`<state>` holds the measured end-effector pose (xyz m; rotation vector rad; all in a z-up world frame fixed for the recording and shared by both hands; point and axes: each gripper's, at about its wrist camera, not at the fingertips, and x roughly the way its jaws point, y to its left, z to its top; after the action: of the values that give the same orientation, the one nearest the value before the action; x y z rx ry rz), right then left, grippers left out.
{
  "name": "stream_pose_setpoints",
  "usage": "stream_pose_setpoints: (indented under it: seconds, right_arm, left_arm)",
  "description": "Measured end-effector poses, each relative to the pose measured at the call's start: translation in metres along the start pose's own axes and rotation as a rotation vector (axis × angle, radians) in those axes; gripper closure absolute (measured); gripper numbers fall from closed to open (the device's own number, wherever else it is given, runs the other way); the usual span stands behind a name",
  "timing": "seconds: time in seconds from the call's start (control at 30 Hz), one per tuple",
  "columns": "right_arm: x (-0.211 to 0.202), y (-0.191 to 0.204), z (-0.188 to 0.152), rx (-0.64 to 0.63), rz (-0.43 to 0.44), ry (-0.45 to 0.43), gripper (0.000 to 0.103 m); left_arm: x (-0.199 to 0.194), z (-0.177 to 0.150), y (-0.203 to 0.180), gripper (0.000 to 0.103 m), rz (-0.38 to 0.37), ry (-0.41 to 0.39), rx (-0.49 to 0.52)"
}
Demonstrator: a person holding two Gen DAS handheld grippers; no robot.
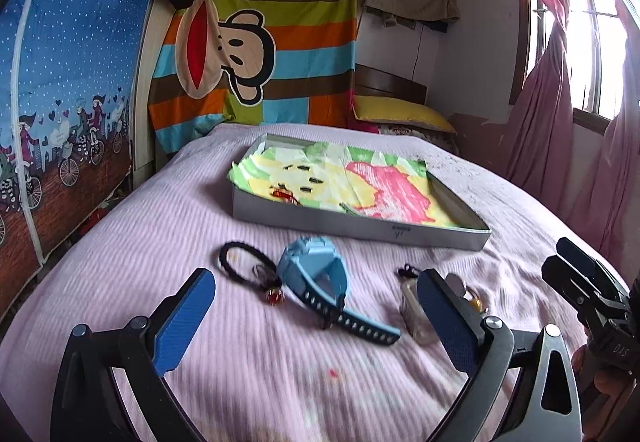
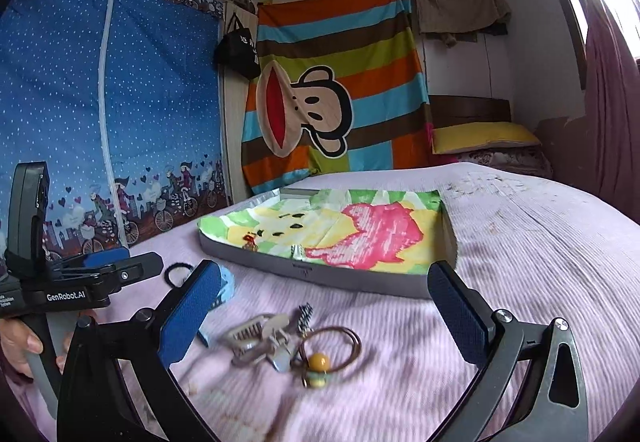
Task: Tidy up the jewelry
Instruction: 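Move the left tool to the blue smartwatch while the right tool approaches the brown bead hair tie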
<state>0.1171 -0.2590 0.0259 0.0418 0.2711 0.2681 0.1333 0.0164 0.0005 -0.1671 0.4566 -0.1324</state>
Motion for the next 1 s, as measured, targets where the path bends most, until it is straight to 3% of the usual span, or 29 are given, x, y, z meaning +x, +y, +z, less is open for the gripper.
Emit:
stream_pose_setpoints:
  seconds: [0.3,0.6,0.73,0.83,0.9,1.0]
  right_arm:
    - [-0.002,-0.005,-0.025,-0.037,-0.016,0.072,0.001]
    - [0.022,-0.007,-0.040,-0.016,-0.004,0.187,0.001]
    - [0.030,-0.009,-0.043,0.003,0.005,0.221,0.002]
    - [0.036,-0.010,-0.045,0.015,0.017,0.246,0.010]
    - [0.041,-0.010,-0.048,0.020,0.022,0.266,0.026]
    - [0.050,-0.010,-0.049,0.026,0.033,0.294,0.032]
  left_arm:
    - [0.011,-0.017,0.002,0.001,-0.021,0.069,0.003]
    - [0.025,-0.019,0.001,0.001,-0.048,0.117,0.002]
    - [0.029,-0.019,-0.004,0.009,-0.072,0.130,0.015]
    - [0.034,-0.019,-0.008,0.017,-0.093,0.150,0.019]
    - [0.037,-0.018,-0.008,0.019,-0.105,0.158,0.016]
    - [0.042,-0.017,-0.008,0.022,-0.116,0.170,0.004]
